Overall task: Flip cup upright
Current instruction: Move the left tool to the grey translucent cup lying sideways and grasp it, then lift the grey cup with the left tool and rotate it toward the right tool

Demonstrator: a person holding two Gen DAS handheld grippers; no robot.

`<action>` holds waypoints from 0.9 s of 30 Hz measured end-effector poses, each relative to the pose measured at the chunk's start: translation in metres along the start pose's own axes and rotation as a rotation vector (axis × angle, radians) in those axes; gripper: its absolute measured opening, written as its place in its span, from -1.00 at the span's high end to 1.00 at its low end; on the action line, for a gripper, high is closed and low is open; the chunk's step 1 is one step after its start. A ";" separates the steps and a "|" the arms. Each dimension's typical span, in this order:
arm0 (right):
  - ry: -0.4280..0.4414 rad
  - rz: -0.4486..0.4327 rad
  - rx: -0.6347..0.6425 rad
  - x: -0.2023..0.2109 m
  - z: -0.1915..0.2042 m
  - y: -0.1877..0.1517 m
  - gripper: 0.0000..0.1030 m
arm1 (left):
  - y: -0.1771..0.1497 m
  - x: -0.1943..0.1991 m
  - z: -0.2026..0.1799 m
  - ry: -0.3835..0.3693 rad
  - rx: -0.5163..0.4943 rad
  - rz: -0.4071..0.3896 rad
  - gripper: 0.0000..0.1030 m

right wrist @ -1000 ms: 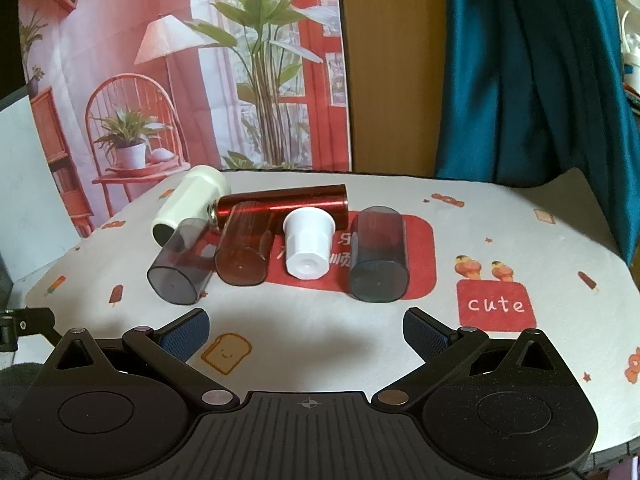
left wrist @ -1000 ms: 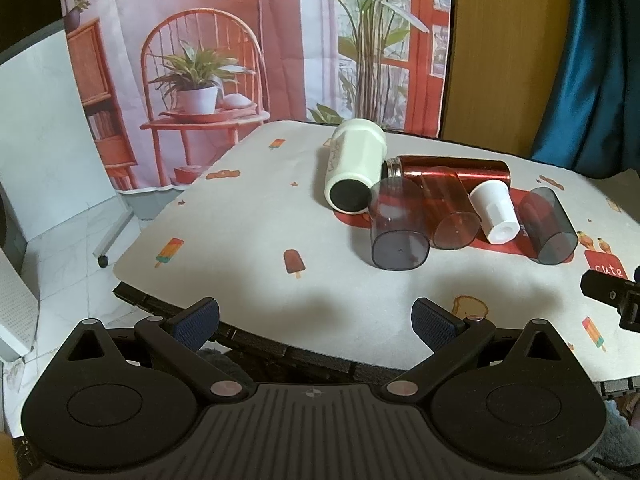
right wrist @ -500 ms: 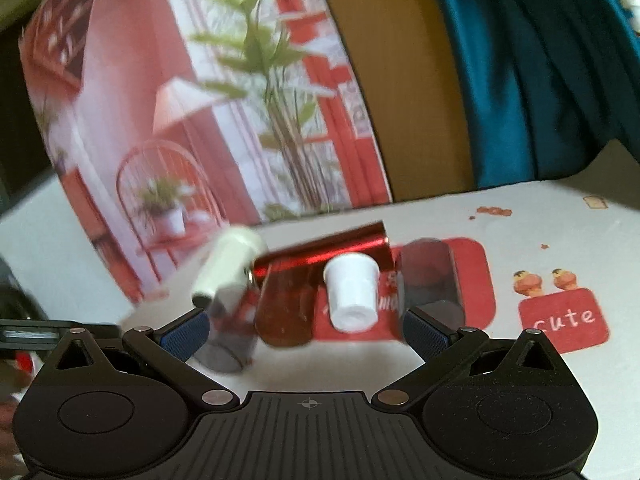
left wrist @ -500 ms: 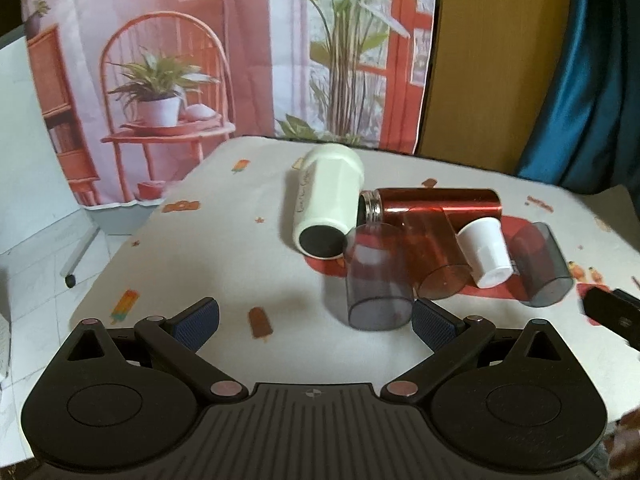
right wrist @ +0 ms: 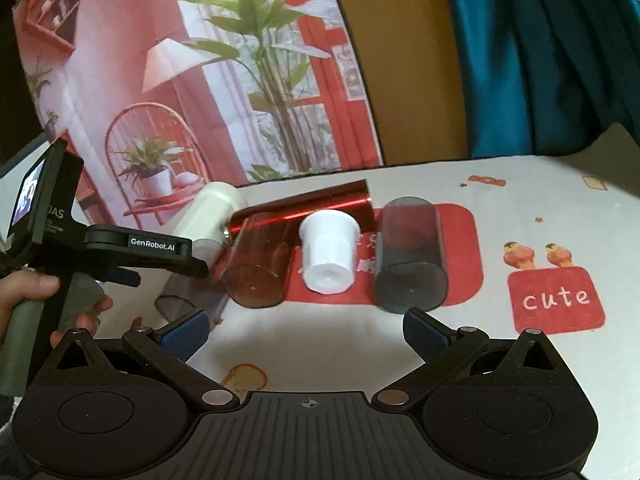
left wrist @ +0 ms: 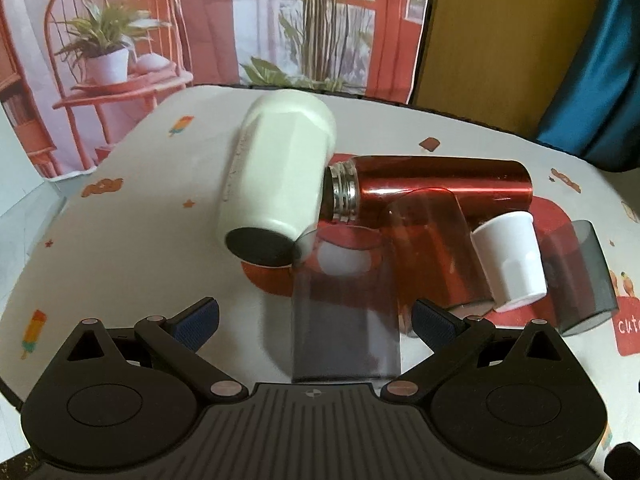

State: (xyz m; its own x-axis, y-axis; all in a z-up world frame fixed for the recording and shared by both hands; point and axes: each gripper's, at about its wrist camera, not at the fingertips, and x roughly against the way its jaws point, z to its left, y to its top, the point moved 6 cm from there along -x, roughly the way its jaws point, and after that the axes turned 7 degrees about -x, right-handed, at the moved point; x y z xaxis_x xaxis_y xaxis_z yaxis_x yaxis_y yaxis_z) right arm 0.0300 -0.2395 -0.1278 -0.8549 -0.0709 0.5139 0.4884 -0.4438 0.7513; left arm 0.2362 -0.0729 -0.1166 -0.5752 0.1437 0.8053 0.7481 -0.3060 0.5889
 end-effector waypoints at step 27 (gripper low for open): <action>0.008 0.094 -0.073 -0.019 -0.012 -0.011 -1.00 | -0.052 0.039 0.023 -0.079 0.050 0.083 -0.21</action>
State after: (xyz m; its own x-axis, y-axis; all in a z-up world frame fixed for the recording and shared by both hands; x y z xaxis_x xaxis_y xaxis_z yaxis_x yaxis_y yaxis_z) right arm 0.0383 -0.2435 -0.1506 -0.8074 -0.1224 0.5772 0.5528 -0.4988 0.6675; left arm 0.1825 -0.0298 -0.1137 -0.4840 0.1939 0.8533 0.8090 -0.2727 0.5208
